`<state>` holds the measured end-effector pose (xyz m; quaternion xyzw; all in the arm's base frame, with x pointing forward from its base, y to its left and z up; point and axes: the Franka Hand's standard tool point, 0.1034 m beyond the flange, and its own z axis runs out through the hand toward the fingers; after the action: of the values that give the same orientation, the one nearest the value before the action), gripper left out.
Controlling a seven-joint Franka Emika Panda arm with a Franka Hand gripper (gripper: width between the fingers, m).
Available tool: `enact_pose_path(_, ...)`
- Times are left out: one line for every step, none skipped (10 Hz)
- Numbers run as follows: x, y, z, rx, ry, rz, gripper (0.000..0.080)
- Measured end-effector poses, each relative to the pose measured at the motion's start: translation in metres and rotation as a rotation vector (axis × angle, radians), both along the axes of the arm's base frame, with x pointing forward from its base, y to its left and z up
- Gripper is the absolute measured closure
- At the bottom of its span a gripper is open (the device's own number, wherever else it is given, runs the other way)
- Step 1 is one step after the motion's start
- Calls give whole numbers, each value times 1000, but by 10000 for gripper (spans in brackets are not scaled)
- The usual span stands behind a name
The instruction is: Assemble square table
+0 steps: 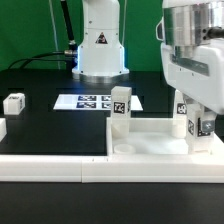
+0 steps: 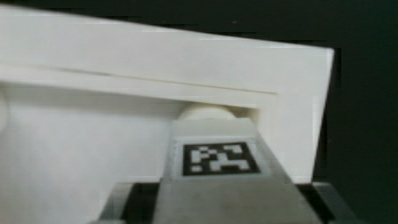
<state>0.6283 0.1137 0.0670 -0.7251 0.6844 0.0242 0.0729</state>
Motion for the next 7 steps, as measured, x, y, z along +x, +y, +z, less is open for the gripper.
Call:
enact_pose_path(0,2,-1,7,12,-124,511)
enact_pose_path(-1,5,-1,8,16,-145,511)
enact_pose_path(-1,5,-1,8,15,-147,509)
enact_pose_path(-3,5,-1,-15,11,-2,509)
enact_pose_path(-4,6,-1,-43,2,206,425)
enact_pose_path(-2,4,0,-51,-32,425,289)
enact_pose_path(-2,4,1,-56,-60,625,179)
